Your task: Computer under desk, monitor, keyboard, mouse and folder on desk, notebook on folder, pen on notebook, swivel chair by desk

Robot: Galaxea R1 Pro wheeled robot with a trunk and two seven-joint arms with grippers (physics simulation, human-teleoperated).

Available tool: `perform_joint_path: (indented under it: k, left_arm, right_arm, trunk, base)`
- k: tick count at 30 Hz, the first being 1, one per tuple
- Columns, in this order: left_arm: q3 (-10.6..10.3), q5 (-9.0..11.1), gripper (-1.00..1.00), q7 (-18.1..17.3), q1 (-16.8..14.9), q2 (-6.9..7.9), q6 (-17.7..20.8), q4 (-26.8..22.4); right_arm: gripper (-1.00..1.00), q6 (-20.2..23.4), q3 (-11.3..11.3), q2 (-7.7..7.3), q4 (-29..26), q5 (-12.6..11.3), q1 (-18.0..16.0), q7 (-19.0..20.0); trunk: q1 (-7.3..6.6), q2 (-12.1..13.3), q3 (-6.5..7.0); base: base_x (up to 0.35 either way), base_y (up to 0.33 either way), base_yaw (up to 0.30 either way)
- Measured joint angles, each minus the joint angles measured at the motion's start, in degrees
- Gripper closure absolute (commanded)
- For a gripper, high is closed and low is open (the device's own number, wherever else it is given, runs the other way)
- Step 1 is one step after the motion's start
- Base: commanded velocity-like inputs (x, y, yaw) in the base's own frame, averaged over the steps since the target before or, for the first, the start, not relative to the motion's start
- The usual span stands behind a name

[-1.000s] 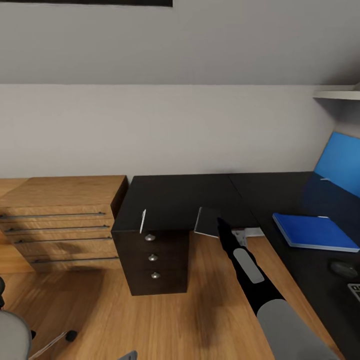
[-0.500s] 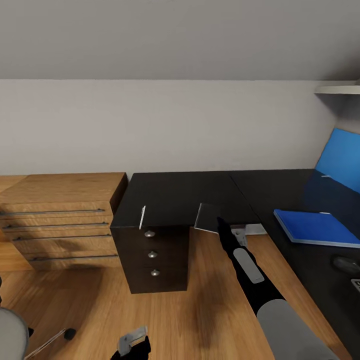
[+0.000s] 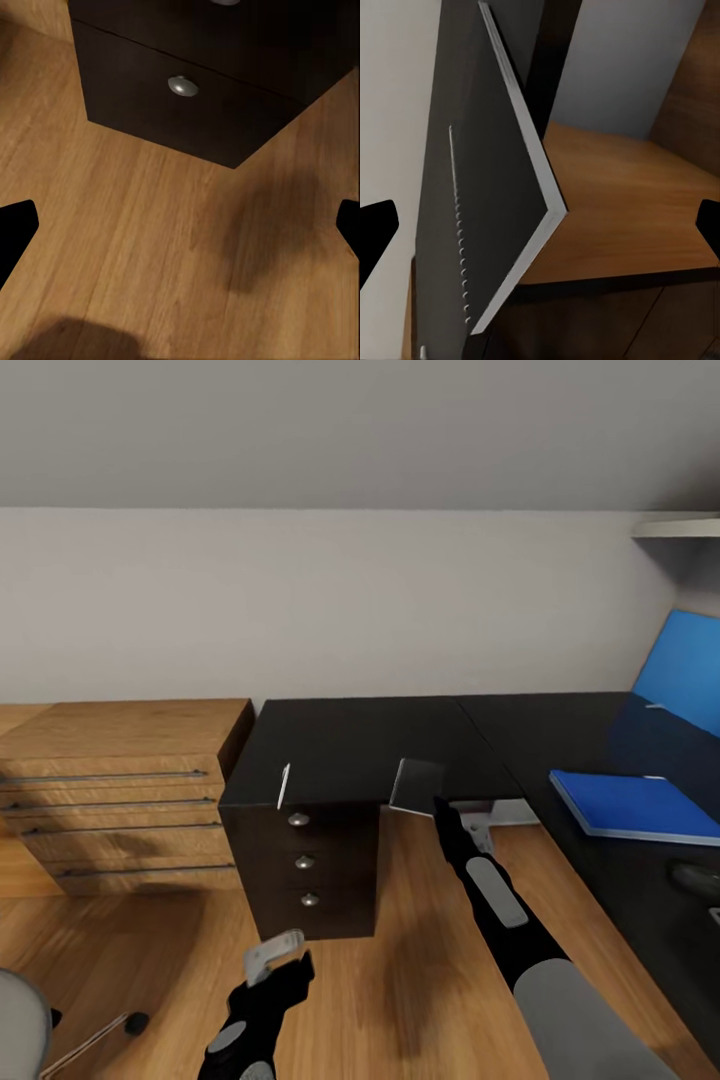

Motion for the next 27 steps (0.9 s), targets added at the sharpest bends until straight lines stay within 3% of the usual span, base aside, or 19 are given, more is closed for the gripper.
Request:
perform_joint_path:
  k: [11,17,23,27]
  left_arm:
    - [0.7,0.52,-1.0,0.13,0.0,-2.44,0.65,-2.54]
    - [1.08,0.54,-1.0,0.12,-0.01,-2.59,0.78,-2.69]
    - [1.11,0.49,-1.0,0.21,-0.01,-2.59,0.79,-2.7]
    - [1.03,0.15,-1.0,0.26,0.0,-1.92,0.78,-2.56]
  right_arm:
    - [-1.0,3.57,-0.54,-0.31,-0.04,-0.28,-0.01,0.13]
    - [-1.0,4.9,-2.59,-0.76,-0.29,-0.38,-0.02,0.42]
    - [-1.0,5.05,-2.53,-0.48,-0.2,-0.43,0.11,0.73]
    - [-1.0,5.01,-2.31,-0.58,-0.08,-0.15,1.22,4.44]
  trunk:
    - [2.42,-4.41,-1.98]
    - [3.52,-6.43,-2.88]
    - [3.52,-6.43,-2.88]
    - [3.52,-6.43,-2.88]
  base:
    - [0.0,0.0,0.0]
    - [0.0,0.0,0.0]
    - [0.0,0.0,0.0]
    - [0.0,0.0,0.0]
